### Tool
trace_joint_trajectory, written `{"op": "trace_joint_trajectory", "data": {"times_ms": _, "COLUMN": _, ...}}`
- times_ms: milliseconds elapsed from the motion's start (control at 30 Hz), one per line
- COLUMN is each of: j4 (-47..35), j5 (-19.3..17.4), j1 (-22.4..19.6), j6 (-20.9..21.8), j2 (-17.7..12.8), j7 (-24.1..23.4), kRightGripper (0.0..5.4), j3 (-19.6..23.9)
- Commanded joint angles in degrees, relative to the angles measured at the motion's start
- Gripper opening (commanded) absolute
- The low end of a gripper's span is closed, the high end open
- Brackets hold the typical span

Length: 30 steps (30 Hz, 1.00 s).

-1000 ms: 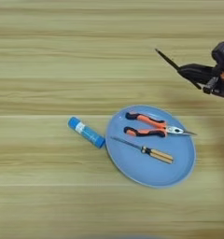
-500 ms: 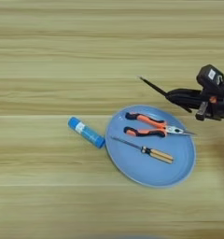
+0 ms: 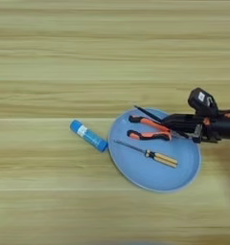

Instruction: Move the objects on the table

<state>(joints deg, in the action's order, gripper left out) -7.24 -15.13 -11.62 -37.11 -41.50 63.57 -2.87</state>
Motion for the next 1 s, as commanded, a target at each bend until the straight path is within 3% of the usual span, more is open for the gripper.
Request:
{"op": "trace_joint_trajectory", "data": {"times_ms": 33, "j4": -0.6, "j5": 0.11, "j1": -2.47, "j6": 1.54, "j2": -1.58, "j7": -0.91, "kRightGripper": 0.31, "j3": 0.18}}
{"op": "trace_joint_trajectory", "data": {"times_ms": 1000, "j4": 7.54, "j5": 2.67, "j1": -3.97, "j6": 4.83, "j2": -1.7, "j7": 2.69, "kRightGripper": 0.31, "j3": -4.42}}
